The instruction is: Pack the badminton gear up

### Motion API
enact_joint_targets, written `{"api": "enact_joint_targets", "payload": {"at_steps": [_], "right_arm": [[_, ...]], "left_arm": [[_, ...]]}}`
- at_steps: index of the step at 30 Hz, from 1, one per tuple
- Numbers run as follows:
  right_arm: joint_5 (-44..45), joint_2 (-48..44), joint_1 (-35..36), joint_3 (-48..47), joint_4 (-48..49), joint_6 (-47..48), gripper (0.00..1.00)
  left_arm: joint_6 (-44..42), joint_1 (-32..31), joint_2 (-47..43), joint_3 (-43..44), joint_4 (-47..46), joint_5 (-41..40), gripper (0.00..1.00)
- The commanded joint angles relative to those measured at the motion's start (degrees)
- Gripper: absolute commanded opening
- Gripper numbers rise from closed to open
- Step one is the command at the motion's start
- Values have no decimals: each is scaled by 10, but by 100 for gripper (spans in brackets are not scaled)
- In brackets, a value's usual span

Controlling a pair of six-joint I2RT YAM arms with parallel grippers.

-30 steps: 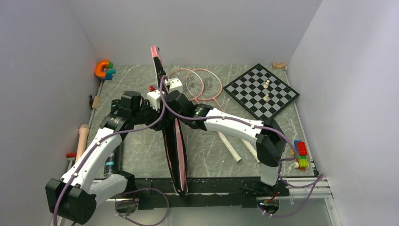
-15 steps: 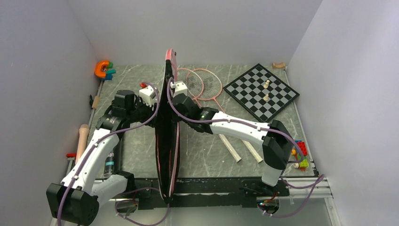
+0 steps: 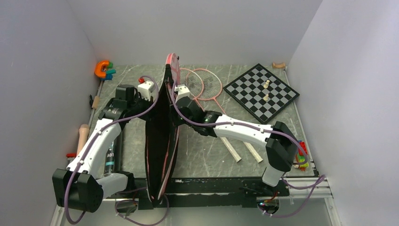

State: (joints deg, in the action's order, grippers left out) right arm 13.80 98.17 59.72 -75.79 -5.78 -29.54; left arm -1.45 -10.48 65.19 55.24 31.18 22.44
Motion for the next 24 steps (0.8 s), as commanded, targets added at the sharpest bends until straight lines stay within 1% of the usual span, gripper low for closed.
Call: {"api": "enact_joint_targets", "payload": {"at_steps": [1, 4, 9, 10, 11, 12, 14, 15, 17, 18, 21, 22, 24], "right_arm": [[-27, -42, -4, 14, 67, -20, 0], [-53, -37, -18, 27, 84, -35, 0], [-99, -24, -27, 27, 108, -33, 12], [-108, -20, -27, 22, 109, -32, 16], [-118, -17, -29, 18, 110, -30, 20], [-128, -14, -30, 15, 110, -28, 24], [-137, -13, -36, 6, 103, -25, 35], [-153, -14, -41, 3, 99, -24, 43], [-173, -19, -55, -1, 88, -24, 54], [-182, -23, -65, -4, 75, -22, 58], [-194, -38, -93, -12, 32, -7, 68], [-194, -43, -102, -13, 18, -2, 71], [-195, -55, -127, -14, -10, 7, 80]], "left_arm": [[8, 11, 8, 44, 5, -18, 0], [10, 22, 4, 51, 18, 7, 0], [9, 34, -7, 43, 25, 71, 0], [8, 36, -7, 43, 28, 73, 0], [10, 36, -6, 44, 33, 62, 0], [30, 36, -1, 52, 46, 37, 0], [22, 36, 15, 82, 75, 17, 0], [22, 36, 22, 97, 90, -6, 0], [22, 36, 32, 120, 109, -62, 0], [4, 36, 35, 129, 118, -90, 0], [0, 36, 33, 134, 124, -161, 0], [1, 36, 28, 131, 122, -177, 0], [5, 36, 16, 126, 116, -195, 0]]}}
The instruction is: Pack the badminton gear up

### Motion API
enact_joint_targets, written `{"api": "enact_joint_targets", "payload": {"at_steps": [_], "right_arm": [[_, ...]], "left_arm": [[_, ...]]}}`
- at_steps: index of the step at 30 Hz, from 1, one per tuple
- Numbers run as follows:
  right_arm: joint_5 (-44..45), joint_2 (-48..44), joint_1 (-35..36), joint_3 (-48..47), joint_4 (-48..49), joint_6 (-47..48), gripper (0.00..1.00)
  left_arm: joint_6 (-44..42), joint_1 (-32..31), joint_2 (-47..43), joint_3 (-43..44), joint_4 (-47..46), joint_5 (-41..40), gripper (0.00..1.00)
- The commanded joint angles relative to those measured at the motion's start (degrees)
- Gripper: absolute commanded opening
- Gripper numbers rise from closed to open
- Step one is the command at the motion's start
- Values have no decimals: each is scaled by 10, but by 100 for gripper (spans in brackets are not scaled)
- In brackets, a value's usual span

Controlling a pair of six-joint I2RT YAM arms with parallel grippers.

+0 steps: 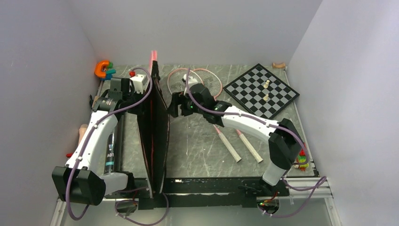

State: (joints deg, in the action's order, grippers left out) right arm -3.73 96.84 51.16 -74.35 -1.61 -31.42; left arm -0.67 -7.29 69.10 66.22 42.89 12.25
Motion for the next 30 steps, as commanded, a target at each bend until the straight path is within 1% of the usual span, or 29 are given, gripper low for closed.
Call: {"api": "enact_joint_targets", "payload": {"at_steps": [1, 2, 3, 5, 7, 8, 9, 12, 14, 16, 17, 19, 20, 21, 23, 24, 25, 27, 30], "right_arm": [[-22, -44, -54, -30, -65, 29, 88], [-25, -44, -71, -31, -80, 29, 97], [-36, -43, -88, -27, -86, 22, 99], [-60, -26, -139, -11, -84, -8, 100], [-101, 17, -185, -23, -112, 2, 100], [-101, 36, -199, -34, -131, 13, 100], [-77, 42, -203, -38, -144, 41, 100], [75, 49, -185, -47, -169, 112, 100], [114, 73, -186, -72, -212, 117, 99], [118, 90, -196, -74, -212, 91, 97], [107, 95, -204, -73, -209, 70, 92], [51, 117, -219, -86, -218, 49, 85], [33, 126, -222, -94, -226, 47, 79], [30, 130, -221, -98, -232, 52, 70], [61, 125, -213, -83, -218, 68, 58], [74, 119, -207, -70, -205, 79, 57], [89, 117, -201, -59, -196, 88, 58], [115, 121, -191, -53, -194, 102, 63], [126, 135, -186, -47, -188, 115, 70]], "left_arm": [[-3, 4, -31, 13, -4, -95, 0], [-2, 4, -37, 9, -6, -94, 0], [0, 4, -44, 4, -9, -91, 0], [0, 4, -54, -5, -16, -83, 0], [1, 4, -60, -11, -20, -73, 0], [1, 5, -61, -12, -19, -69, 0], [1, 7, -63, -10, -17, -65, 0], [-4, 15, -70, -12, -13, -37, 0], [-4, 23, -76, -17, -14, -18, 0], [-6, 31, -78, -23, -15, 4, 0], [-8, 34, -77, -24, -12, 12, 0], [-11, 44, -77, -24, -10, 30, 0], [-15, 46, -77, -24, -9, 38, 0], [-18, 48, -77, -24, -7, 46, 0], [-23, 50, -79, -24, -7, 51, 0], [-26, 50, -79, -24, -6, 50, 0], [-27, 50, -78, -23, -4, 49, 0], [-29, 50, -78, -24, -4, 50, 0], [-28, 50, -78, -27, -7, 58, 0]]}}
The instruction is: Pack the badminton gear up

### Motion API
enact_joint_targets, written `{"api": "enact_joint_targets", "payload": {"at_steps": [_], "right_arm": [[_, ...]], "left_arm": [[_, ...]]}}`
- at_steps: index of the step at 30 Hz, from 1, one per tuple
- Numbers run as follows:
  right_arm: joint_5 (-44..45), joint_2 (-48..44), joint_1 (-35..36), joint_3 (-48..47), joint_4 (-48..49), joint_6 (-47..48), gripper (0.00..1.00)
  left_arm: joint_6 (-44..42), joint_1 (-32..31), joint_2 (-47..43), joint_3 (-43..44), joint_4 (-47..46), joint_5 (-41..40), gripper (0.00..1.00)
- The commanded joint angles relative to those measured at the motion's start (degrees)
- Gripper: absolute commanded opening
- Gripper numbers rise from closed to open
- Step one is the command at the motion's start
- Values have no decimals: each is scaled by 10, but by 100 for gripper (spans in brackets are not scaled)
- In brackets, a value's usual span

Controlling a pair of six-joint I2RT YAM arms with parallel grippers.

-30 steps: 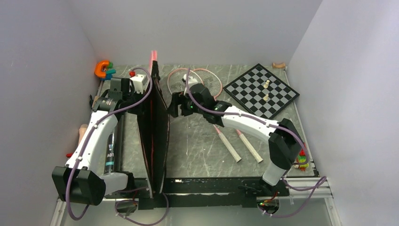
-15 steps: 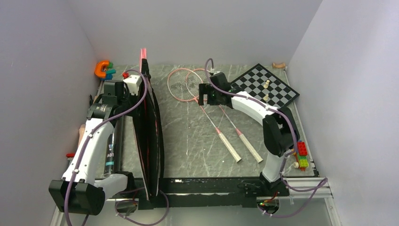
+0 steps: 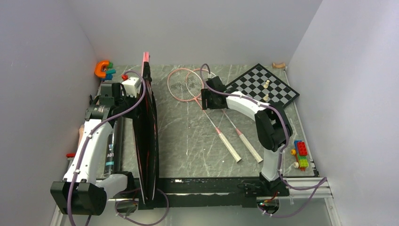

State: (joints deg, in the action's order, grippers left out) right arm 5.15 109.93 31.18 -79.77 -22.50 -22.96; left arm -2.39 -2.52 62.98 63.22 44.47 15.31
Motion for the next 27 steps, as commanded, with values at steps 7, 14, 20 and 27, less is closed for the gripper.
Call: {"api": "enact_joint_targets", "payload": {"at_steps": [7, 14, 20, 27], "right_arm": [[34, 25, 24, 29, 55, 42, 76], [65, 56, 41, 25, 56, 50, 75], [106, 55, 67, 48, 77, 62, 64], [163, 27, 115, 77, 106, 90, 38]], "left_arm": [[-15, 4, -20, 3, -23, 18, 0], [-6, 4, -25, -1, -28, -20, 0], [4, 4, -25, -15, -40, -49, 0], [20, -2, -8, -24, -55, -81, 0]]}}
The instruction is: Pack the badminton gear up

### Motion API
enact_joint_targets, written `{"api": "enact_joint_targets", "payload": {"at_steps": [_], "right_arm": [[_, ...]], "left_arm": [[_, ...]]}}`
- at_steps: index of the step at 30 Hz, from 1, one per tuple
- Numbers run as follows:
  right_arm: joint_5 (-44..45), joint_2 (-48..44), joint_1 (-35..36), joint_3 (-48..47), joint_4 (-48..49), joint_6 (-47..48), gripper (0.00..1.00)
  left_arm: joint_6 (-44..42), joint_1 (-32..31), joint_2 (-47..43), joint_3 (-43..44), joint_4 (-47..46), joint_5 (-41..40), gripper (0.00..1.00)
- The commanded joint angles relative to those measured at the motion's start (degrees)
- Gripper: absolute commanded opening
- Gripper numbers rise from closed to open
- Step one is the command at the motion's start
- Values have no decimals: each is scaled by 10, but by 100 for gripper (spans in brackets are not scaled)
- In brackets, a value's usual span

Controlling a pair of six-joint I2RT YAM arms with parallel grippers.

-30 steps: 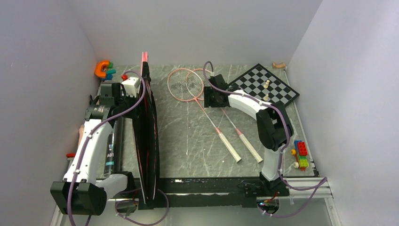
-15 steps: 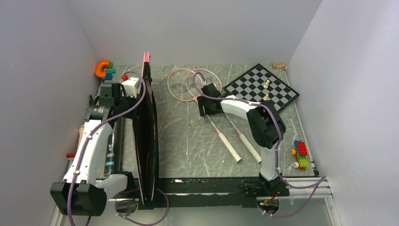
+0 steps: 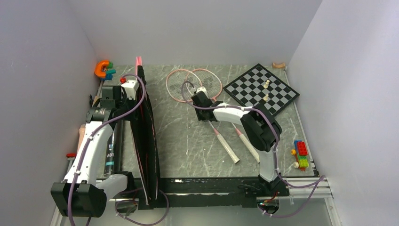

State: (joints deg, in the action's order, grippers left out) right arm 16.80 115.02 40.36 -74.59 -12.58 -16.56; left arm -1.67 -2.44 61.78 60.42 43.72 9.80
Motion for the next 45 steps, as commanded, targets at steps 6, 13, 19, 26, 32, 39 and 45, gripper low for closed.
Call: {"api": "enact_joint_targets", "payload": {"at_steps": [6, 13, 19, 26, 32, 39, 45], "right_arm": [[66, -67, 37, 40, 7, 30, 20], [82, -135, 58, 54, -12, 30, 5], [116, -196, 89, 65, -56, 15, 0], [196, -266, 154, 53, -218, -45, 0], [263, -339, 219, 34, -389, -147, 0], [320, -378, 342, -34, -564, -253, 0], [330, -321, 450, -101, -662, -312, 0]], "left_arm": [[37, -18, 25, 10, -51, -40, 0], [38, -26, 35, 8, -56, -56, 0], [38, -34, 52, 12, -55, -61, 0], [42, -74, 121, 60, -44, -109, 0], [43, -81, 185, 103, -25, -126, 0], [37, -102, 241, 126, -43, -150, 0], [32, -121, 293, 170, -36, -164, 0]]}}
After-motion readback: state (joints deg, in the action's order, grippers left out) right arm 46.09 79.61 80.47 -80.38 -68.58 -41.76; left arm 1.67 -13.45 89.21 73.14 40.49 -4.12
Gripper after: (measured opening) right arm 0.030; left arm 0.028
